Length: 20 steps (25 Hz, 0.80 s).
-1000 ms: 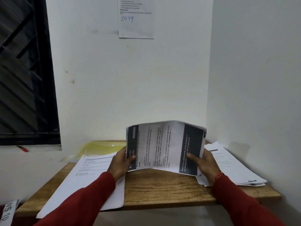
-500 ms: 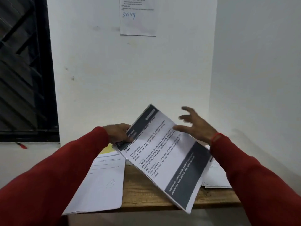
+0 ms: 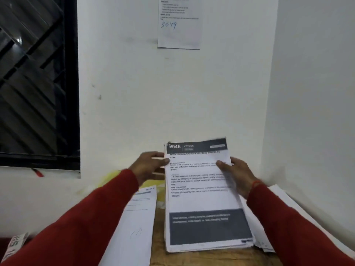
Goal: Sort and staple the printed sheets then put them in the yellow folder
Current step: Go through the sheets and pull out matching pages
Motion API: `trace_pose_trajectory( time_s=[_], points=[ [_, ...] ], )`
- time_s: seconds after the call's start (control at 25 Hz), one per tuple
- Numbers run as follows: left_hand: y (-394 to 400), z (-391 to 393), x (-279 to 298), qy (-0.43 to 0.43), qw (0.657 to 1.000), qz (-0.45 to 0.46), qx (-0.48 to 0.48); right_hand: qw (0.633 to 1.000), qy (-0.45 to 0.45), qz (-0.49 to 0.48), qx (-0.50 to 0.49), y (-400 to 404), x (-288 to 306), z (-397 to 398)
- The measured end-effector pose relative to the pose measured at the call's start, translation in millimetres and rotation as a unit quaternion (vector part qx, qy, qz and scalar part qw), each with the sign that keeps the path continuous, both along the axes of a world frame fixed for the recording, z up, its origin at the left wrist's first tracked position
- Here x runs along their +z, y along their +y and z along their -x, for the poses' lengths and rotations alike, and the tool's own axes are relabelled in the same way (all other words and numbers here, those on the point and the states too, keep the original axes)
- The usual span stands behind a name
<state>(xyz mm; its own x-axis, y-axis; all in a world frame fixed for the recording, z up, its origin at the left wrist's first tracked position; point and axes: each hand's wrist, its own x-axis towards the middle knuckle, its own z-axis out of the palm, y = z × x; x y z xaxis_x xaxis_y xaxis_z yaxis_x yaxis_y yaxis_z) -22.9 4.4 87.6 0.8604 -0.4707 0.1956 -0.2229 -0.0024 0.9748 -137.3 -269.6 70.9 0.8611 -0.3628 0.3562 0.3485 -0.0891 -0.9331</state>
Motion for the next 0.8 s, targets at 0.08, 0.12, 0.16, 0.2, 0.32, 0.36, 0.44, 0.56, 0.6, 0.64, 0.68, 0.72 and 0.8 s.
trace_pose_trajectory(
  time_s=[0.08, 0.12, 0.16, 0.2, 0.32, 0.36, 0.44, 0.56, 0.6, 0.64, 0.68, 0.72, 0.8],
  points=[
    [-12.5, -8.7, -24.9, 0.024, 0.998, 0.045, 0.026, 0.998, 0.022, -0.042, 0.036, -3.2, -24.8, -6.6],
    [-18.3, -12.2, -34.9, 0.033, 0.997, 0.058, 0.035, 0.997, 0.032, -0.048, 0.051, -5.0, -36.9, -9.2],
    [-23.4, -14.4, -44.8, 0.038, 0.996, 0.068, 0.044, 0.996, 0.043, -0.048, 0.059, -6.6, -47.9, -11.7],
    [-27.6, -16.0, -53.9, 0.039, 0.995, 0.081, 0.052, 0.996, 0.049, -0.044, 0.063, -7.5, -56.9, -14.5],
    [-38.2, -19.8, -83.6, 0.039, 0.989, 0.128, 0.058, 0.994, 0.057, -0.037, 0.082, -6.6, -73.3, -20.9],
    [-41.3, -20.8, -91.8, 0.030, 0.988, 0.138, 0.055, 0.993, 0.065, -0.032, 0.097, -4.3, -76.8, -23.2],
    [-45.0, -23.9, -101.9, -0.004, 0.988, 0.141, 0.056, 0.989, 0.074, -0.030, 0.124, -0.3, -80.5, -25.8],
    [-46.7, -24.6, -105.4, -0.054, 0.985, 0.147, 0.076, 0.988, 0.078, -0.060, 0.122, 4.9, -80.0, -27.2],
    [-47.1, -23.1, -104.3, -0.065, 0.983, 0.150, 0.082, 0.989, 0.075, -0.064, 0.112, 6.6, -79.7, -28.2],
    [-47.4, -21.7, -103.1, -0.070, 0.982, 0.152, 0.086, 0.991, 0.070, -0.059, 0.095, 8.2, -79.3, -29.8],
    [-47.6, -20.9, -102.7, -0.073, 0.981, 0.154, 0.088, 0.994, 0.064, -0.054, 0.075, 8.7, -80.5, -32.7],
    [-47.6, -20.5, -102.6, -0.077, 0.981, 0.156, 0.089, 0.995, 0.061, -0.051, 0.060, 9.9, -80.5, -33.9],
    [-47.4, -21.1, -103.3, -0.091, 0.979, 0.158, 0.090, 0.995, 0.056, -0.052, 0.058, 11.5, -78.4, -34.7]
  ],
)
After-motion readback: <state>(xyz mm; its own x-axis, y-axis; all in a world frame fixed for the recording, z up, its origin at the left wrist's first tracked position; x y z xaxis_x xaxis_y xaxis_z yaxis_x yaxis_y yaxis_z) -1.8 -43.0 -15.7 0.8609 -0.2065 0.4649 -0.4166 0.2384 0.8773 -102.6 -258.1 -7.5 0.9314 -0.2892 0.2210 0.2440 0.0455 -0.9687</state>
